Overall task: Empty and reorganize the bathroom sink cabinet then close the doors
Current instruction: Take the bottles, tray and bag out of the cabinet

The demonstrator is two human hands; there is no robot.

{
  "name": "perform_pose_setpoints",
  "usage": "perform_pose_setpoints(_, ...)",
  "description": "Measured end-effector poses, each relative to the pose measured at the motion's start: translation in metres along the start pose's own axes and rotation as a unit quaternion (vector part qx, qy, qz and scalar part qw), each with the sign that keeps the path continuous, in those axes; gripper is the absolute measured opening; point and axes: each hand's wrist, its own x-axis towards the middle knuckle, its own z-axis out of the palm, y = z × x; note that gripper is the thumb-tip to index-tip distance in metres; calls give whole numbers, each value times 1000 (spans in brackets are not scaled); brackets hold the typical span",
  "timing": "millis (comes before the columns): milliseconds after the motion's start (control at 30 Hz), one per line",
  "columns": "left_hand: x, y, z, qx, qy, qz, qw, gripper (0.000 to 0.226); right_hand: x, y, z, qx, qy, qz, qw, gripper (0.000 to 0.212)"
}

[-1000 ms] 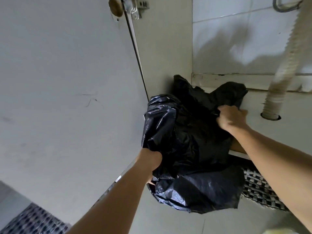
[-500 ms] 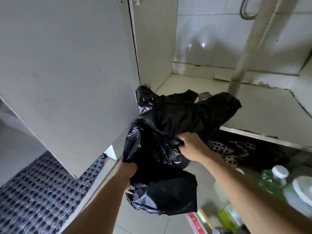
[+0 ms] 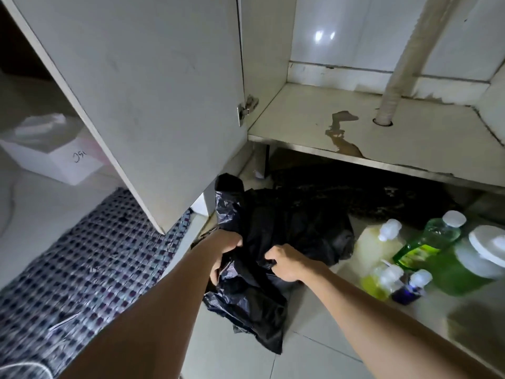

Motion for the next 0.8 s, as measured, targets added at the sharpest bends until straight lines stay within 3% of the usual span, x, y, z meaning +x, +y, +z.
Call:
perform_pose_setpoints(67, 0, -7, -6, 31, -34, -27, 999, 66, -2, -4, 6, 5, -34, -7, 999, 31)
perform_pose_setpoints(233, 5, -20, -17, 150, -58, -57, 985, 66, -7, -10, 15, 37, -52, -38, 997, 45)
perform_pose_setpoints(433, -2, -11, -30, 405, -105, -134, 898, 72, -11, -6, 41, 8, -114, -41, 993, 60)
perform_pose_setpoints(500, -11, 4, -35, 440, -137, -112, 880, 67, -12, -10, 42, -2, -114, -63, 991, 59)
perform_pose_setpoints(667, -27, 43, -20, 421, -178, 33, 889, 50, -15, -7, 42, 0, -106, -78, 991, 50)
perform_pose_setpoints(800, -23, 67, 5, 391, -185, 140, 891, 35, -32, -4, 18, 96, -92, -59, 989, 55)
